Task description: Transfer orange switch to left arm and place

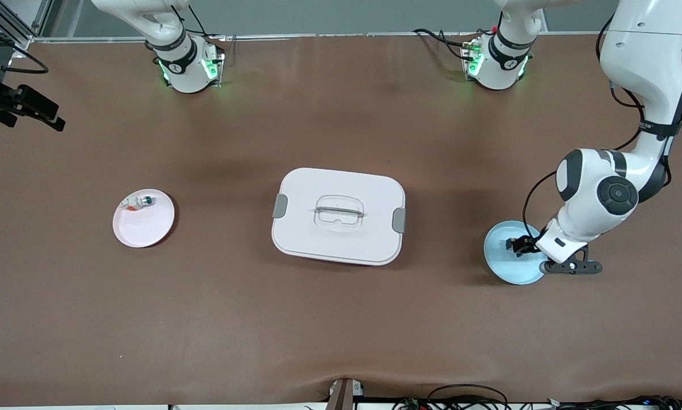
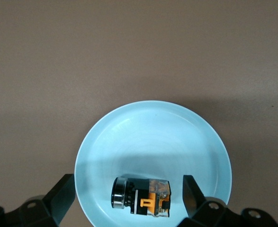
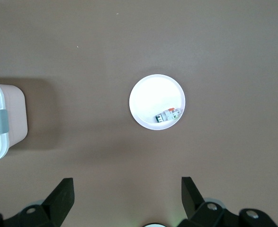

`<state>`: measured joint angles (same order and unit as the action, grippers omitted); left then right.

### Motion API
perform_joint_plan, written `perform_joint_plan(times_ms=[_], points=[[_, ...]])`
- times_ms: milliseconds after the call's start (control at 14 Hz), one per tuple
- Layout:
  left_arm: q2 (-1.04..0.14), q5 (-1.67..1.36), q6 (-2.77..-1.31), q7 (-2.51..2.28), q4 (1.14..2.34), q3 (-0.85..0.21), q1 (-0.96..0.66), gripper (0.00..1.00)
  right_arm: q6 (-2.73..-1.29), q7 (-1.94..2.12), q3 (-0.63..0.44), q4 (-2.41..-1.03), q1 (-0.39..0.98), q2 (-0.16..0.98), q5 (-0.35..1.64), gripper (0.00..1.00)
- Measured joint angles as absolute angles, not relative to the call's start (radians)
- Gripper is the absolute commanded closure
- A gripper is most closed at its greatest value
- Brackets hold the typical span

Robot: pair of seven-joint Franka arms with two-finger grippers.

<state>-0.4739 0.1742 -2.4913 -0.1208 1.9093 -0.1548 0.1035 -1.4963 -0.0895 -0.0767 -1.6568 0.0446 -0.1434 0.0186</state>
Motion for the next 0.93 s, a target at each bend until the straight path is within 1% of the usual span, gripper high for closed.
perform_joint_plan(times_ms=[142, 285, 926], points=[[-0.448, 0.174, -2.489, -0.114, 1.908, -0.155, 0.106, 0.0, -1.497, -0.09, -0.077, -1.66, 0.046, -0.144, 0.019, 0.0], [-0.411, 0.174, -2.456, -0.112, 1.907, -0.154, 0.111, 0.0, -1.497, -0.09, -0.076, -1.664, 0.047, -0.143, 0.019, 0.0], [-0.145, 0.152, -2.162, -0.103, 1.898, -0.156, 0.127, 0.0, -1.5, -0.091, -0.079, -1.664, 0.052, -0.13, 0.019, 0.0]])
